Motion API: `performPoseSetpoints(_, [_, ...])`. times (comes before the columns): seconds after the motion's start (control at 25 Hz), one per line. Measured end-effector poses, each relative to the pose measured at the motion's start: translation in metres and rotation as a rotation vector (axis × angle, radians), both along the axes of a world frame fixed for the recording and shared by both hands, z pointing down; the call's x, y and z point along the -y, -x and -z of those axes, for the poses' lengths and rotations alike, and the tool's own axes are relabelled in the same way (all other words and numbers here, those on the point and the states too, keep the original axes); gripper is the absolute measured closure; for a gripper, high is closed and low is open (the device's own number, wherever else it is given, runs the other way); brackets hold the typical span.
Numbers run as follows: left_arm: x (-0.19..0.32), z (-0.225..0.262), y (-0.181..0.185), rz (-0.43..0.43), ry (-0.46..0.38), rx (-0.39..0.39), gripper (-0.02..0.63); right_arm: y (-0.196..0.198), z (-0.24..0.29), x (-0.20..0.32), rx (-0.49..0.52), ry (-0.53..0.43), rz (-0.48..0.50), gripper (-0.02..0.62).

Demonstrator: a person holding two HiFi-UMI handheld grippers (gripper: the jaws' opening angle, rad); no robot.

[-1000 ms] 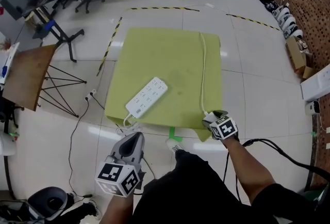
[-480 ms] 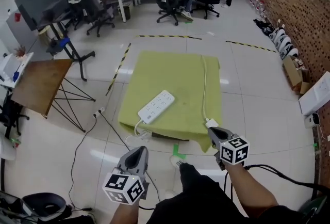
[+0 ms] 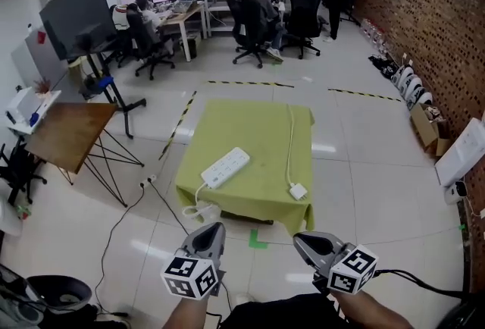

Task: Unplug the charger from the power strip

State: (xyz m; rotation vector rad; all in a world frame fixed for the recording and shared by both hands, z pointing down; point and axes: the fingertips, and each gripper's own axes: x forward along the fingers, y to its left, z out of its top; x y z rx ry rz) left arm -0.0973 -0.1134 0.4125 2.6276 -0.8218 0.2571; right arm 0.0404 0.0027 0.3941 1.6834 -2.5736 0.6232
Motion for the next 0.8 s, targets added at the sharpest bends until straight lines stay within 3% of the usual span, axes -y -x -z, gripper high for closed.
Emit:
performPoseSetpoints(0.16, [-0.024,0.011,-0.010,0.048,-0.044,-0.009,0.600,-0.012,0.006,-0.043,-0.035,-0.015,0.018,0.595])
performPoseSetpoints(0.48, [-0.111,0.011,-0.038,0.139,-0.044,-0.010,0.600,-0.052,-0.001,-0.142,-0.065,0.006,0.077,0.595])
performPoseSetpoints(0.8, [-0.183,0.011,-0.066,0.158,-0.048,0.025,0.600,-0.075,-0.008,-0.212,-0.060,0.008,0.121,0.595])
